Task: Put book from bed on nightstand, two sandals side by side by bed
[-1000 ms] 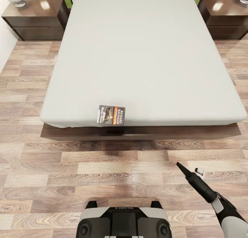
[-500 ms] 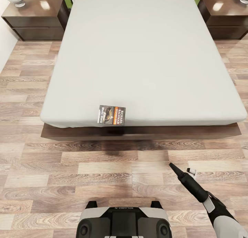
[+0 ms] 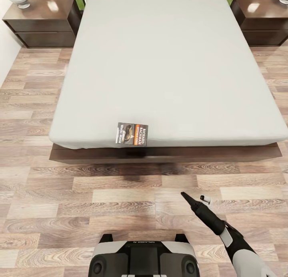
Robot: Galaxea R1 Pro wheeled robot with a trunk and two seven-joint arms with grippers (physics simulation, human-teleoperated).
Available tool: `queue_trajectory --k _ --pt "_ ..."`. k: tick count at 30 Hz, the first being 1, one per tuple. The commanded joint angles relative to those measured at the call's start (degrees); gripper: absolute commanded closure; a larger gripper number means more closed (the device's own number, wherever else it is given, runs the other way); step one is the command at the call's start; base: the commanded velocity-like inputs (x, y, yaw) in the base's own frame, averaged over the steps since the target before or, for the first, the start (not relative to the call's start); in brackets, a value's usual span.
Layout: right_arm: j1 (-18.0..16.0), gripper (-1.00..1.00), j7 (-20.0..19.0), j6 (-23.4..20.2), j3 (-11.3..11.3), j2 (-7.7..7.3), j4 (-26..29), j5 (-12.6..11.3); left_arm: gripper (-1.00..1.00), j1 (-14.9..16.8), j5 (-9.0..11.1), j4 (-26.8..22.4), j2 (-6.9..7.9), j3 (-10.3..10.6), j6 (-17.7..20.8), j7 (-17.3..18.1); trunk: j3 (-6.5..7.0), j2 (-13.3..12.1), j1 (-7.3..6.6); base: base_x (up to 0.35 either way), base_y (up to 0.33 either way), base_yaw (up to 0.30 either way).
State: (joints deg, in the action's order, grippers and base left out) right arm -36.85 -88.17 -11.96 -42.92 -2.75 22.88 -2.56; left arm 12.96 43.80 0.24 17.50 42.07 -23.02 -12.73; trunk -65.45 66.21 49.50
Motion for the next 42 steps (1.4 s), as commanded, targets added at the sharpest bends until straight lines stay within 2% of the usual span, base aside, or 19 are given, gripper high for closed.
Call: queue_trajectory --k 1,6,13,36,42 --pt "-0.03 -1.0 -0.24 -0.6 -0.19 0.02 -0.02 0.09 -1.0 0.01 0.14 0.02 -0.01 0.48 -0.09 -0.27 -0.02 0.02 0.0 0.0 0.009 0.0" --pt "0.01 -1.0 2.1 -0.6 1.67 0.79 0.01 0.16 -1.0 0.03 0.14 0.02 -0.01 0.47 -0.09 -0.27 -0.02 0.02 0.0 0.0 0.006 0.0" --pt "0.07 -1.0 4.32 -0.64 2.11 0.84 0.02 -0.12 -1.0 0.02 0.14 0.02 -0.01 0.48 -0.09 -0.27 -0.02 0.02 0.0 0.0 0.002 0.0" --pt "0.11 -1.0 4.64 -0.74 2.32 0.94 -0.03 -0.19 -1.0 0.02 0.22 0.02 0.01 0.47 -0.09 -0.27 -0.02 0.02 0.0 0.0 0.0 0.0" --pt "0.11 -1.0 4.6 -3.33 2.37 0.37 -0.03 -0.03 -1.0 0.04 0.23 0.02 0.0 0.48 -0.09 -0.26 -0.02 0.02 0.0 0.0 0.0 0.0"
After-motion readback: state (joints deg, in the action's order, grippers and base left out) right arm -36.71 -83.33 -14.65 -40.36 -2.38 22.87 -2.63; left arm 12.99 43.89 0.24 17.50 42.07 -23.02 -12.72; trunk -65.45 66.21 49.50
